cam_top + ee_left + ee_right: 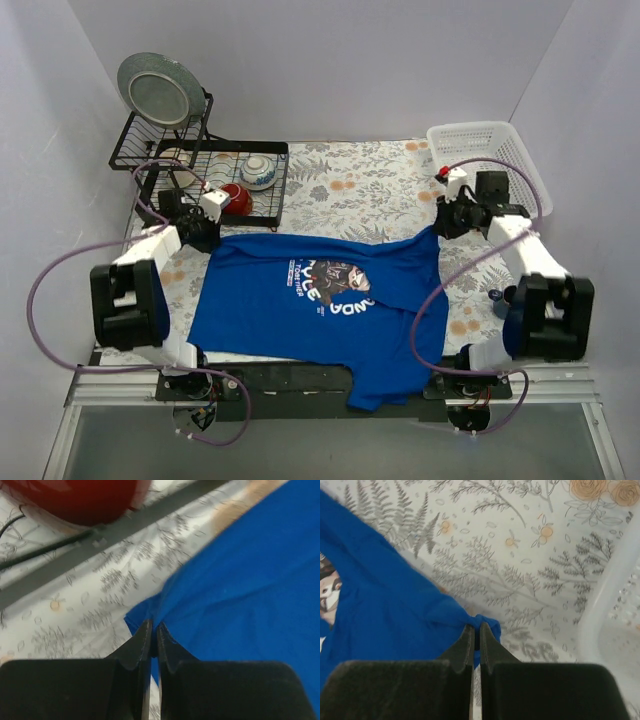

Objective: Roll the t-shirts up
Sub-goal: Fold the T-shirt at the center of the board.

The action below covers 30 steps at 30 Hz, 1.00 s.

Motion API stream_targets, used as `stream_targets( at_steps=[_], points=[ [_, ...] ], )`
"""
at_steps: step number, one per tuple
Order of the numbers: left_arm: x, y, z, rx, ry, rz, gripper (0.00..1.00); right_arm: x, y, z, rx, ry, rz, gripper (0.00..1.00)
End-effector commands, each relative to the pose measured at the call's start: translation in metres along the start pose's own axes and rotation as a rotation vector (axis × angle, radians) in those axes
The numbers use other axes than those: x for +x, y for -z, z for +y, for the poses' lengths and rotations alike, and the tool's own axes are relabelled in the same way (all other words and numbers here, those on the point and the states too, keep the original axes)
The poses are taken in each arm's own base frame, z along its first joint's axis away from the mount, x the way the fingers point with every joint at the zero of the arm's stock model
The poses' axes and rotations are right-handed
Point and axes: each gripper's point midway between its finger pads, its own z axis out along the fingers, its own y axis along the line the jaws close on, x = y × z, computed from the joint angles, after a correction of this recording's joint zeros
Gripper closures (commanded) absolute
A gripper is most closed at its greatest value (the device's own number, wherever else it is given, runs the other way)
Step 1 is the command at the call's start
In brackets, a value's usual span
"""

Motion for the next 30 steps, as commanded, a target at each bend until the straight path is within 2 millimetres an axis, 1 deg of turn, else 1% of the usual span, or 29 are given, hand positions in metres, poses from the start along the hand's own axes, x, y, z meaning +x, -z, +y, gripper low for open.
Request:
stream_targets(
  at_steps=[1, 2, 3, 4, 5, 6, 7, 8, 10, 11, 12, 13, 14, 15, 16, 17, 18, 19, 20, 21, 22, 23, 24, 25, 26, 27, 28, 29, 30],
  points=[
    [-0.045, -0.021, 0.048, -0.105, -0.011, -0.071, 1.0, -0.066, -0.038, -0.039, 0.038, 0.13, -0.117, 0.99],
    [-0.047, -0.026, 0.054, -0.117, -0.015, -0.08, 1.0, -0.068, -0.046, -0.045, 0.042, 0.141, -0.1, 0.99],
    [-0.044, -0.033, 0.058, -0.12, -0.012, -0.07, 1.0, -0.075, -0.06, -0.058, 0.046, 0.143, -0.077, 0.99],
    [-0.046, -0.035, 0.065, -0.148, -0.01, -0.068, 1.0, -0.077, -0.066, -0.066, 0.061, 0.14, -0.057, 0.99],
    [-0.046, -0.038, 0.069, -0.158, -0.011, -0.066, 1.0, -0.079, -0.073, -0.072, 0.064, 0.138, -0.045, 0.99],
    [-0.041, -0.043, 0.072, -0.162, -0.003, -0.051, 1.0, -0.073, -0.086, -0.08, 0.064, 0.127, -0.016, 0.99],
    [-0.039, -0.043, 0.076, -0.183, 0.004, -0.04, 1.0, -0.084, -0.088, -0.087, 0.081, 0.136, -0.025, 0.99],
    [-0.038, -0.045, 0.078, -0.192, 0.001, -0.036, 1.0, -0.082, -0.096, -0.091, 0.082, 0.131, -0.012, 0.99],
    [-0.033, -0.048, 0.081, -0.202, 0.002, -0.02, 1.0, -0.087, -0.101, -0.097, 0.098, 0.136, -0.013, 0.99],
    [-0.032, -0.048, 0.081, -0.204, 0.003, -0.018, 1.0, -0.083, -0.106, -0.099, 0.099, 0.134, -0.004, 0.99],
    [-0.03, -0.049, 0.081, -0.204, 0.004, -0.014, 0.96, -0.082, -0.108, -0.1, 0.101, 0.136, 0.0, 0.99],
    [-0.029, -0.049, 0.081, -0.204, 0.007, -0.011, 0.9, -0.08, -0.109, -0.102, 0.105, 0.137, 0.005, 0.94],
    [-0.03, -0.048, 0.08, -0.205, 0.014, -0.013, 0.77, -0.08, -0.11, -0.103, 0.107, 0.142, 0.006, 0.87],
    [-0.031, -0.047, 0.081, -0.212, 0.019, -0.017, 0.7, -0.085, -0.115, -0.091, 0.09, 0.163, 0.003, 0.74],
    [-0.033, -0.044, 0.081, -0.217, 0.022, -0.021, 0.63, -0.087, -0.115, -0.089, 0.09, 0.166, 0.002, 0.68],
    [-0.04, -0.037, 0.081, -0.23, 0.019, -0.038, 0.51, -0.095, -0.109, -0.086, 0.096, 0.17, -0.016, 0.63],
    [-0.045, -0.031, 0.082, -0.24, 0.019, -0.052, 0.44, -0.1, -0.105, -0.084, 0.096, 0.174, -0.028, 0.55],
    [-0.049, -0.025, 0.081, -0.245, 0.018, -0.061, 0.41, -0.104, -0.1, -0.084, 0.101, 0.176, -0.038, 0.52],
    [-0.06, -0.012, 0.08, -0.262, 0.009, -0.093, 0.39, -0.114, -0.088, -0.08, 0.107, 0.177, -0.058, 0.49],
    [-0.064, -0.006, 0.075, -0.259, 0.017, -0.107, 0.35, -0.118, -0.082, -0.078, 0.109, 0.18, -0.066, 0.46],
    [-0.062, 0.0, 0.07, -0.247, 0.022, -0.104, 0.32, -0.12, -0.075, -0.074, 0.105, 0.184, -0.072, 0.45],
    [-0.074, 0.017, 0.065, -0.258, 0.009, -0.141, 0.29, -0.124, -0.061, -0.068, 0.105, 0.195, -0.088, 0.43],
    [-0.072, 0.021, 0.057, -0.24, 0.012, -0.146, 0.24, -0.121, -0.054, -0.061, 0.091, 0.206, -0.083, 0.42],
    [-0.069, 0.028, 0.05, -0.232, 0.014, -0.141, 0.23, -0.116, -0.048, -0.056, 0.081, 0.215, -0.074, 0.42],
    [-0.068, 0.034, 0.045, -0.229, 0.012, -0.145, 0.23, -0.119, -0.033, -0.05, 0.083, 0.233, -0.088, 0.42],
    [-0.072, 0.046, 0.037, -0.222, 0.001, -0.171, 0.23, -0.096, -0.033, -0.042, 0.054, 0.238, -0.038, 0.41],
    [-0.057, 0.046, 0.026, -0.195, 0.009, -0.141, 0.23, -0.089, -0.028, -0.037, 0.049, 0.244, -0.026, 0.41],
    [-0.05, 0.048, 0.018, -0.175, 0.009, -0.133, 0.23, -0.085, -0.018, -0.031, 0.046, 0.258, -0.031, 0.41],
    [-0.05, 0.055, 0.009, -0.164, -0.006, -0.145, 0.23, -0.063, -0.019, -0.022, 0.009, 0.257, 0.006, 0.4]
  ],
)
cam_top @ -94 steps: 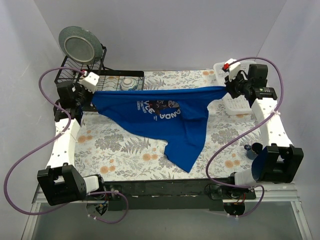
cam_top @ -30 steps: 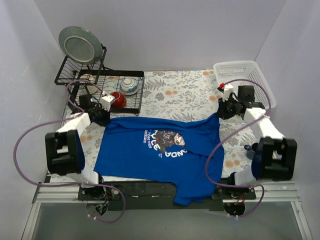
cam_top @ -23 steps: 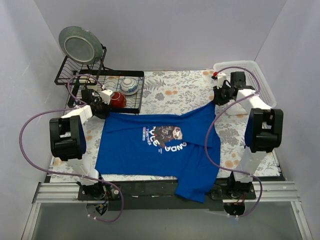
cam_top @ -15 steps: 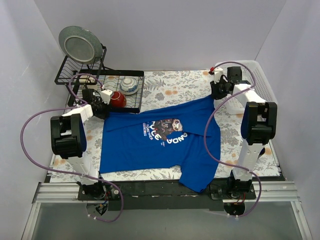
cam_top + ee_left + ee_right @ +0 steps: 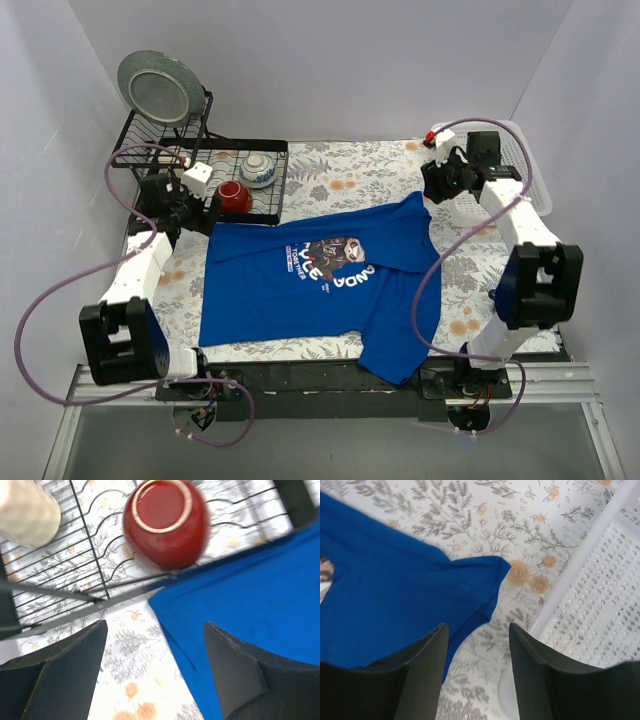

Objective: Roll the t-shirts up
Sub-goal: Fold the T-shirt at the center of the board.

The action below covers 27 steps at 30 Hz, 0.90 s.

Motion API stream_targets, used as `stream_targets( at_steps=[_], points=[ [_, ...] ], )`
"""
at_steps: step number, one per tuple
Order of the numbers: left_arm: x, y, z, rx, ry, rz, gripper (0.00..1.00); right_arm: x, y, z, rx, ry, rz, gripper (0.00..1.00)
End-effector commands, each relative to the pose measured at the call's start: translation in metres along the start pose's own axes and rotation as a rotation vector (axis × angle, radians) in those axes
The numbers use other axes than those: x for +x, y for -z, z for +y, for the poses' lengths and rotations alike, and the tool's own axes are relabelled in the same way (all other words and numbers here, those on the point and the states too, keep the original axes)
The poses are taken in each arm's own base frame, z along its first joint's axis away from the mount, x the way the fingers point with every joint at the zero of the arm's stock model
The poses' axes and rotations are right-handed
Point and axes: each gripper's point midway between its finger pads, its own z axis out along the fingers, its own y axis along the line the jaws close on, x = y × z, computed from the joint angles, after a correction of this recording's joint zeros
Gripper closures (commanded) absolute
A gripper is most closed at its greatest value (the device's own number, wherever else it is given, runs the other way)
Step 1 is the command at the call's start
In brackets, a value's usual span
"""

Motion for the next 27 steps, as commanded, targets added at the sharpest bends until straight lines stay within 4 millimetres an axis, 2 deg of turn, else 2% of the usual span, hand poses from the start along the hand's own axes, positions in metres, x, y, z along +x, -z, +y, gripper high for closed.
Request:
stream_targets(
  at_steps=[1, 3, 4, 6, 11, 14, 18, 21, 23, 27],
  points=[
    [0.034, 0.03, -0.048, 0.148, -0.008, 0.042, 0.24, 0.031, 0.035, 0.039, -0.092, 0.081, 0.042, 0.4],
    [0.042, 0.037, -0.059, 0.182, -0.037, 0.043, 0.24, 0.036, 0.046, 0.052, -0.122, 0.116, 0.032, 0.4],
    [0.046, 0.042, -0.068, 0.217, -0.055, 0.038, 0.25, 0.05, 0.047, 0.063, -0.157, 0.14, 0.064, 0.4],
    [0.059, 0.044, -0.076, 0.256, -0.149, 0.046, 0.26, 0.054, 0.055, 0.074, -0.181, 0.185, 0.08, 0.4],
    [0.08, 0.037, -0.074, 0.272, -0.32, 0.085, 0.32, 0.07, 0.064, 0.101, -0.236, 0.376, 0.091, 0.39],
    [0.091, 0.028, -0.068, 0.284, -0.38, 0.134, 0.37, 0.073, 0.061, 0.103, -0.221, 0.396, 0.09, 0.39],
    [0.086, 0.012, -0.057, 0.283, -0.413, 0.158, 0.41, 0.064, 0.051, 0.1, -0.214, 0.366, 0.081, 0.39],
    [0.094, 0.001, -0.06, 0.319, -0.423, 0.208, 0.45, 0.059, 0.043, 0.098, -0.229, 0.353, 0.075, 0.39],
    [0.092, -0.007, -0.056, 0.303, -0.452, 0.214, 0.48, 0.06, 0.038, 0.098, -0.243, 0.35, 0.081, 0.39],
    [0.091, -0.016, -0.052, 0.32, -0.482, 0.239, 0.6, 0.06, 0.034, 0.098, -0.261, 0.334, 0.095, 0.4]
  ],
)
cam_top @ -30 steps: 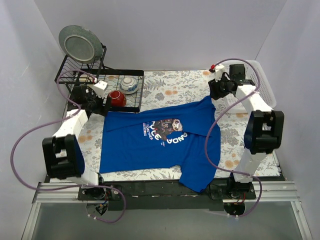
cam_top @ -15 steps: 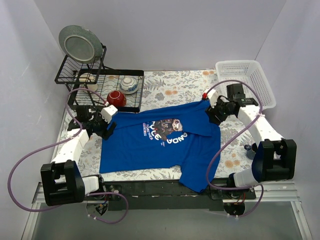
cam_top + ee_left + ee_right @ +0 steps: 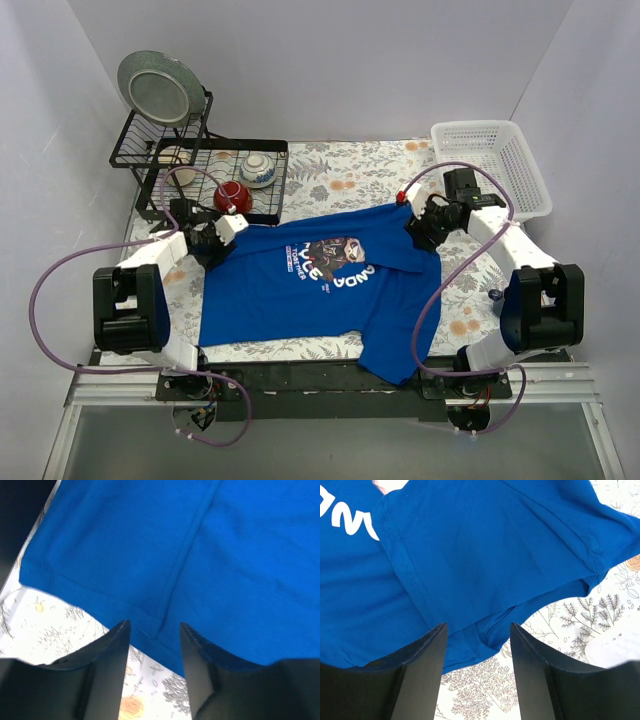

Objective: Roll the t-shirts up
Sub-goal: Fold the T-shirt at the center of the board.

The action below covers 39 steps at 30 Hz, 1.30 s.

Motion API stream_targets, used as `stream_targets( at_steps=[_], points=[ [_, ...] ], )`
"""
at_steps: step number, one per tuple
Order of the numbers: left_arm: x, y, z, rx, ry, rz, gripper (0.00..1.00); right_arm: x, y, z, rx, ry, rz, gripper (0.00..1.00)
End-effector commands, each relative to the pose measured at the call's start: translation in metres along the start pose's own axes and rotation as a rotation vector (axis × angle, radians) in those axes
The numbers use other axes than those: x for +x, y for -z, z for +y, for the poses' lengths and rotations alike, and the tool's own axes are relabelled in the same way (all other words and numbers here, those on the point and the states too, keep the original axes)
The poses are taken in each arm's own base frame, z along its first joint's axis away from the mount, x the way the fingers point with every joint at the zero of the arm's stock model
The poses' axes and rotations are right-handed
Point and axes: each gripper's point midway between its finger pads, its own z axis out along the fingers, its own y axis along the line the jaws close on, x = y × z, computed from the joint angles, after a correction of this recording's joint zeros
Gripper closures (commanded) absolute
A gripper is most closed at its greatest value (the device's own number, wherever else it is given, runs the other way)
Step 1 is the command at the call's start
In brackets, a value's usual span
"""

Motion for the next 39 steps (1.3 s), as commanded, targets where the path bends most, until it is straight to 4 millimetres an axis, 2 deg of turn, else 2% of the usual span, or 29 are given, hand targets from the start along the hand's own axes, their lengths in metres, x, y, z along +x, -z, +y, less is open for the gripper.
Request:
stream_targets(
  at_steps=[1, 4, 5, 8, 11, 13, 15, 18, 24, 32, 37, 39],
  points=[
    [-0.01, 0.0, 0.018, -0.016, -0.084, 0.015, 0.66, -0.02, 0.002, -0.011, 0.01, 0.027, -0.049, 0.4],
    [-0.005, -0.002, 0.016, -0.004, -0.11, 0.03, 0.76, -0.009, -0.006, -0.004, -0.031, 0.043, -0.022, 0.4],
    [-0.004, -0.002, 0.015, 0.001, -0.108, 0.033, 0.84, -0.007, -0.007, -0.003, -0.041, 0.05, -0.014, 0.4],
    [-0.004, -0.002, 0.009, 0.04, -0.094, 0.037, 0.95, -0.006, -0.01, -0.008, -0.051, 0.055, 0.007, 0.41],
    [0.001, -0.003, 0.003, 0.068, -0.096, 0.052, 0.95, -0.011, -0.011, -0.015, -0.054, 0.064, 0.016, 0.41],
    [0.0, -0.003, 0.003, 0.064, -0.083, 0.053, 0.85, -0.009, -0.015, -0.016, -0.066, 0.063, 0.026, 0.41],
    [-0.006, -0.001, 0.01, 0.046, -0.061, 0.041, 0.68, -0.012, -0.016, -0.018, -0.075, 0.063, 0.023, 0.41],
    [-0.014, 0.003, 0.013, 0.046, -0.059, 0.022, 0.67, -0.015, -0.018, -0.021, -0.08, 0.057, 0.016, 0.42],
    [-0.002, -0.005, 0.009, 0.064, -0.06, 0.062, 0.75, -0.011, -0.023, -0.019, -0.09, 0.043, 0.022, 0.42],
    [-0.003, -0.012, 0.004, 0.089, -0.057, 0.066, 0.77, 0.0, -0.024, -0.01, -0.091, 0.028, 0.038, 0.43],
    [0.001, -0.016, 0.003, 0.095, -0.057, 0.084, 0.87, 0.001, -0.023, -0.006, -0.092, 0.014, 0.038, 0.44],
    [0.002, -0.012, 0.002, 0.094, -0.067, 0.089, 0.97, 0.003, -0.021, -0.007, -0.085, 0.024, 0.046, 0.44]
  ],
)
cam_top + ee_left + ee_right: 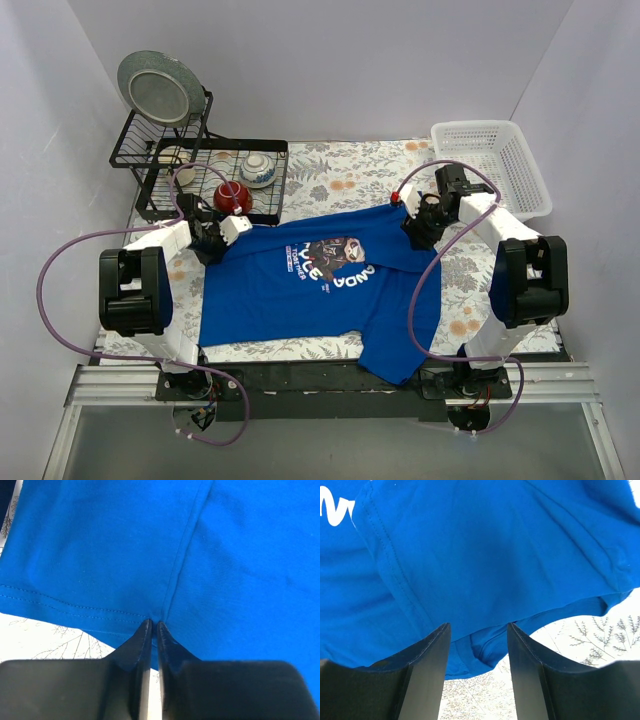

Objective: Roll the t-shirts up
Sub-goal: Fold the T-shirt at the center of the board.

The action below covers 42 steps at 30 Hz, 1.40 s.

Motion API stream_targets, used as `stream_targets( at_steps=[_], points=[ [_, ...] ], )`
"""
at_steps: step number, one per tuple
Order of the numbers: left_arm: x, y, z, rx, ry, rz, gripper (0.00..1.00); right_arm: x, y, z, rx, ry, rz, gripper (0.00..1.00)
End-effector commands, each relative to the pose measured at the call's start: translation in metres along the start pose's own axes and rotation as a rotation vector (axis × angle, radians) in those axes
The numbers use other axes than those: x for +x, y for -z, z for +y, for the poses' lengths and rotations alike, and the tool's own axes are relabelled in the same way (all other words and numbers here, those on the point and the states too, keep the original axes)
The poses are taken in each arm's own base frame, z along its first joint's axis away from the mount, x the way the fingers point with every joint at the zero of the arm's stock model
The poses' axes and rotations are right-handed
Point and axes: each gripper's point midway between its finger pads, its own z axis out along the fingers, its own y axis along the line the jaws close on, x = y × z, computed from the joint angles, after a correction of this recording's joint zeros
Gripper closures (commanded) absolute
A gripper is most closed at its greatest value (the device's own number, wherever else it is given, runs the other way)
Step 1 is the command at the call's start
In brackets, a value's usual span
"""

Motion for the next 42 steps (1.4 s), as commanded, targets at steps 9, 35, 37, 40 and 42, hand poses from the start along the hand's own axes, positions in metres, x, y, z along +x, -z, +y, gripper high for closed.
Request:
stream_targets(
  at_steps=[9, 35, 37, 40, 42],
  points=[
    [-0.013, 0.022, 0.008, -0.033, -0.07, -0.014, 1.0, 0.015, 0.018, 0.036, -0.072, 0.223, 0.006, 0.42],
    [-0.017, 0.026, 0.021, -0.079, 0.009, -0.009, 0.96, 0.052, -0.022, 0.047, -0.183, 0.449, 0.109, 0.4],
    [-0.017, 0.026, 0.021, -0.08, 0.008, -0.005, 0.95, 0.051, -0.025, 0.043, -0.166, 0.453, 0.105, 0.43],
    [-0.018, 0.026, 0.022, -0.084, 0.008, -0.005, 0.94, 0.047, -0.027, 0.036, -0.138, 0.451, 0.102, 0.45],
    [-0.018, 0.026, 0.022, -0.085, 0.01, -0.004, 0.93, 0.048, -0.029, 0.033, -0.135, 0.44, 0.105, 0.47]
  ],
)
